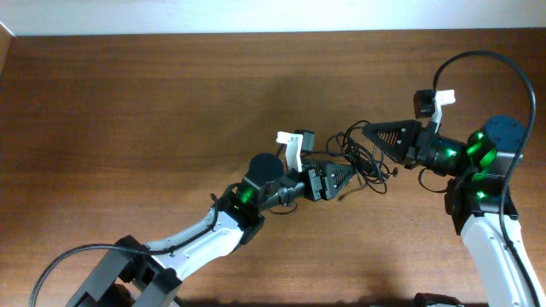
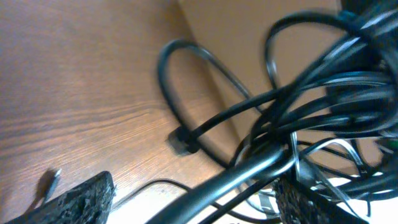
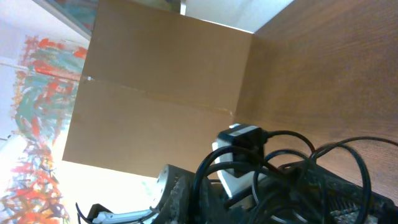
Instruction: Untangle cables
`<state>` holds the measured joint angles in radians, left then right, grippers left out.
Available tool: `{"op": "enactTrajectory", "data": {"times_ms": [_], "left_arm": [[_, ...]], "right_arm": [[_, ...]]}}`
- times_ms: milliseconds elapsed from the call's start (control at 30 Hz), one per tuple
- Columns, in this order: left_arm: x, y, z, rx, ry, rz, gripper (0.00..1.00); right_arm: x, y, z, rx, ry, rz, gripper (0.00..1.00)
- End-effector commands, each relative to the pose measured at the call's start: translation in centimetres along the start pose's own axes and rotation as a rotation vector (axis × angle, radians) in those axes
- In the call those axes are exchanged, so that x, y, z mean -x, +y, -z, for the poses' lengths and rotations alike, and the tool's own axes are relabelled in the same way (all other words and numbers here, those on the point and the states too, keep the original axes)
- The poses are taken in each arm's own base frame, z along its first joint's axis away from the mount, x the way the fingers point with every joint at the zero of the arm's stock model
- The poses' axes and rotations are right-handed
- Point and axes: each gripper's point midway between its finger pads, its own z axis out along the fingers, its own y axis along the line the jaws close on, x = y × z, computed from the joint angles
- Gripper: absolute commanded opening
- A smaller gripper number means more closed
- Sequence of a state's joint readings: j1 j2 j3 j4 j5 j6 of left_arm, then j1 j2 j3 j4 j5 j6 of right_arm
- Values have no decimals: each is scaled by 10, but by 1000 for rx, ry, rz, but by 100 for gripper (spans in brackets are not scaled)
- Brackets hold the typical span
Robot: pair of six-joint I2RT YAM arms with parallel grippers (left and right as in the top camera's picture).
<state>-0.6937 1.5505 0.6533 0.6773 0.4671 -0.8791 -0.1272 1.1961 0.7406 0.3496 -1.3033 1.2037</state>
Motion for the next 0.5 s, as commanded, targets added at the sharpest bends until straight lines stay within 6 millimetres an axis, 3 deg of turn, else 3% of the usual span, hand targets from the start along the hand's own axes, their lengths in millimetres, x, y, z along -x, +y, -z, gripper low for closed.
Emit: {"op": "enactTrajectory", "data": {"times_ms": [0,67,200,467], "left_arm": [[6,27,1,130,-53,60,77],[12,37,3,179,-97,84,77],[22,15,1,84,-123,43,82],[24,4,1,36,-120,27,87]], "right_arm": [[-2,9,0,15,20,32,4],[-4,10,0,19,32,32,4],[-4,10,0,20,34,32,4],[-4,10,0,20,34,32,4]]}}
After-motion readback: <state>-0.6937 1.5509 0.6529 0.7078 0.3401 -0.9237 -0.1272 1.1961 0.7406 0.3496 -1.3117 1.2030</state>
